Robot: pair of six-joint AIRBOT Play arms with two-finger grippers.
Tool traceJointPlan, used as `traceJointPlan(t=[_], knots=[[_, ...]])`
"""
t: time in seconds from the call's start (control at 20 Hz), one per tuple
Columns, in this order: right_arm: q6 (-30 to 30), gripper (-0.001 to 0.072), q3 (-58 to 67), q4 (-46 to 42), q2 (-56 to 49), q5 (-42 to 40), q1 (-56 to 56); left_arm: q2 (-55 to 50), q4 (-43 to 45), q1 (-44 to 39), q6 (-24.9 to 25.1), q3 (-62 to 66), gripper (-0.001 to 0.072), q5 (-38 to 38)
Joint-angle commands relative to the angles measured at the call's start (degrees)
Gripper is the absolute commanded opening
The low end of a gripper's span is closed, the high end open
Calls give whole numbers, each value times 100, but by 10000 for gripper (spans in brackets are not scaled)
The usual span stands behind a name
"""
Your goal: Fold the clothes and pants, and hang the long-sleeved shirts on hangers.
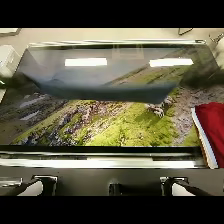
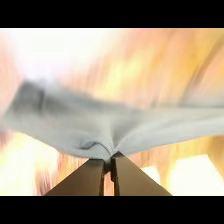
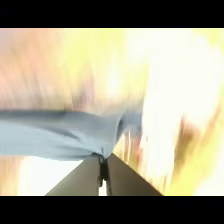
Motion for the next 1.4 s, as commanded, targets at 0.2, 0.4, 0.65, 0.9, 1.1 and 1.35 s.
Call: traceJointPlan(t=[0.2,0.4,0.65,0.9,1.1,1.35], knots=[[-94,33,1652,-850,2391,-704,4,1939,42,-4,-435,2544,27,612],[254,32,1655,-1381,2924,-1040,4,2415,46,-4,-634,2549,26,984],[372,32,1676,-1716,2962,-1220,4,2321,166,-4,-1038,2538,26,837],[398,31,1344,-1574,1738,1292,7,1425,192,-52,-1486,1451,26,-1003],[671,29,-323,-1600,111,1707,275,588,212,-743,-905,-1318,27,-352],[1587,31,-1362,-1515,-1738,195,678,-1132,116,-1233,-811,-2898,27,1427]])
